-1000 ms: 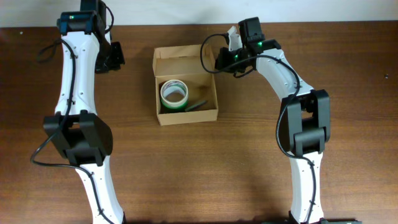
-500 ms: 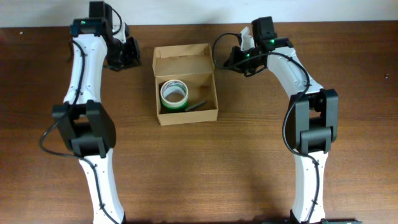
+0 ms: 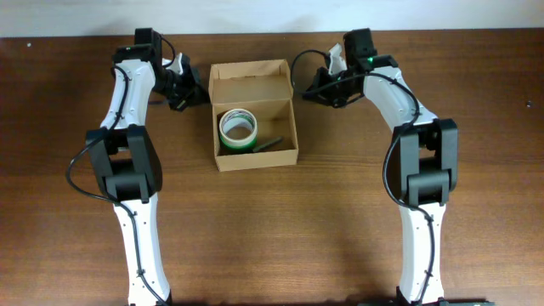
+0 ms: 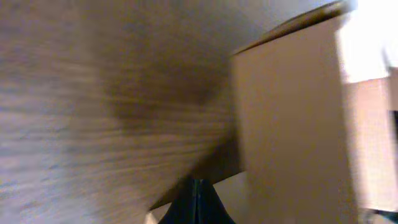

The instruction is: Pack container

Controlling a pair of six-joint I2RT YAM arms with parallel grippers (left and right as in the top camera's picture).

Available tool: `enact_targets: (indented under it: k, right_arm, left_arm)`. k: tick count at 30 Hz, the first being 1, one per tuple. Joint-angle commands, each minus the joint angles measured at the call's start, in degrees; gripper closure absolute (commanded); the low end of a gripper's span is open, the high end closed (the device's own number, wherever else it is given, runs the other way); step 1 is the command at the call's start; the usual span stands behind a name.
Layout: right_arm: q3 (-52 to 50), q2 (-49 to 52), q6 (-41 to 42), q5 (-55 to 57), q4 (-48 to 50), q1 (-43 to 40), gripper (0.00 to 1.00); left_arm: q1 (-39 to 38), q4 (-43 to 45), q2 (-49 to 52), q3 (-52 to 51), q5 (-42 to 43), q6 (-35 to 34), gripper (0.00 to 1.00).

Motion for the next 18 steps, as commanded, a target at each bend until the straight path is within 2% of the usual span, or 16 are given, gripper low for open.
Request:
enact_targets:
  k: [1,11,18]
  right_arm:
    - [0.1,2.3,2.8,-6.6,0.5,-0.6,0.96]
    - [0.1,4.9,7.8,-13.1,9.3,-0.9,0.96]
    - [0.1,6.8,13.2,-13.5,15.2,-0.9,0.96]
  left_arm:
    - [1.3,1.9,3.0,-0.3,7.7,-2.8,0.98]
    - [3.1,6.1,5.0,-0.3,8.5,-5.2,0.98]
    - [3.6,16.9,8.7,-0.3,16.9,-12.9,0.98]
